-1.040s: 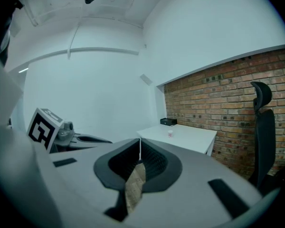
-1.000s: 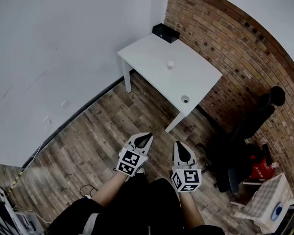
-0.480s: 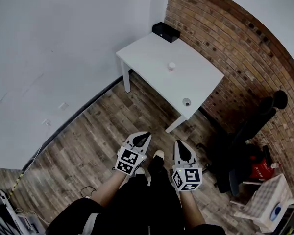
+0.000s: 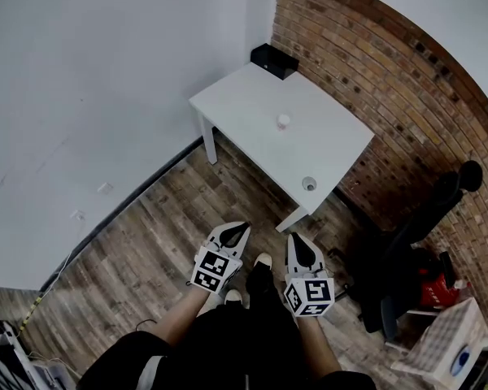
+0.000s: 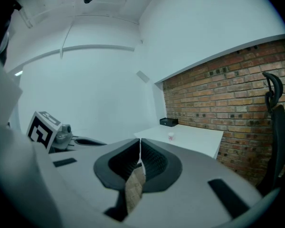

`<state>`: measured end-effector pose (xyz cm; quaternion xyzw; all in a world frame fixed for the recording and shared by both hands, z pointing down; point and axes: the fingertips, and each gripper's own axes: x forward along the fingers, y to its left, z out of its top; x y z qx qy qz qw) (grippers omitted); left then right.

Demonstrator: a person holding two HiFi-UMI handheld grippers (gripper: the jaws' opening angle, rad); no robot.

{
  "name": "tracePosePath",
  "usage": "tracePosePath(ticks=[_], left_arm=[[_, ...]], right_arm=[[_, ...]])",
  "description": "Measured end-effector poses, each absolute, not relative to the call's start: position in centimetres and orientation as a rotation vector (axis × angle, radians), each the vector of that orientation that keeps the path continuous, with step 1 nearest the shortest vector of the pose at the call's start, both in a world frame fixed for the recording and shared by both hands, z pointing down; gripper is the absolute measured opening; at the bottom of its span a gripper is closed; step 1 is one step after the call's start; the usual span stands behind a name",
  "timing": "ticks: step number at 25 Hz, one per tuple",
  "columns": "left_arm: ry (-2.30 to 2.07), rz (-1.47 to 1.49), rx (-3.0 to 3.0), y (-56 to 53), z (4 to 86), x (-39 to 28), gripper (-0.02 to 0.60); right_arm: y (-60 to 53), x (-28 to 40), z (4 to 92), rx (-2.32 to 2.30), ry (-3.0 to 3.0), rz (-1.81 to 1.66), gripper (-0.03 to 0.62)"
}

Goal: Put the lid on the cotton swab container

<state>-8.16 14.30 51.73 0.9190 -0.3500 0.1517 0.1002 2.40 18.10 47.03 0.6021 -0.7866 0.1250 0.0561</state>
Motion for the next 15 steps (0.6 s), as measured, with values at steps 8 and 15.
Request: tracePosePath(ticks=[8,15], left_arm=[[-1.063,0.461,2.695,7.5,51.9,-4.9,0.02],[-1.109,0.479,2.65,2.2,51.8,-2.2,0.02]], right_arm=[[10.8,5.6,47.0,1.798,-2.412,0.387,0.023],[5.0,8.3,47.3,1.733,-2.437,0.389,0.023]])
